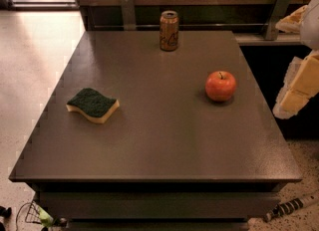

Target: Move apple near sponge

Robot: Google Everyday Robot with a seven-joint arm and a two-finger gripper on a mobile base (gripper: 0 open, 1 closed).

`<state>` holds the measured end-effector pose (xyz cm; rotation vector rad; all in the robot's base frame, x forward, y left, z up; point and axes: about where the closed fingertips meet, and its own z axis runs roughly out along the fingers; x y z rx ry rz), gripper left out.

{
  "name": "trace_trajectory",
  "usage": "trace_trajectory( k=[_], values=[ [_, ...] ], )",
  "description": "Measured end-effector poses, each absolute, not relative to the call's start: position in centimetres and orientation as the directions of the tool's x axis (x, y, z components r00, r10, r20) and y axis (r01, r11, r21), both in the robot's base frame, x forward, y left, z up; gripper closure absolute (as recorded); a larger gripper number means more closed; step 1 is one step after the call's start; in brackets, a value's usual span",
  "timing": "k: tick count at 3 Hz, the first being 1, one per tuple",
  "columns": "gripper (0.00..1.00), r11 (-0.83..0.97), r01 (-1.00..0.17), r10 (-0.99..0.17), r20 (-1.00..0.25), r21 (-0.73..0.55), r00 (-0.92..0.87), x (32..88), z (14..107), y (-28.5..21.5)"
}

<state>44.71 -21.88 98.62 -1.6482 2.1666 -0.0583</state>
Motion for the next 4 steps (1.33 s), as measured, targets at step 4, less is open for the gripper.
trace_trajectory(
  k=[4],
  values=[
    [0.00,0.510,-0.850,-0.467,-0.872,-0.131,-0.145,53.7,90.5,-21.4]
  ],
)
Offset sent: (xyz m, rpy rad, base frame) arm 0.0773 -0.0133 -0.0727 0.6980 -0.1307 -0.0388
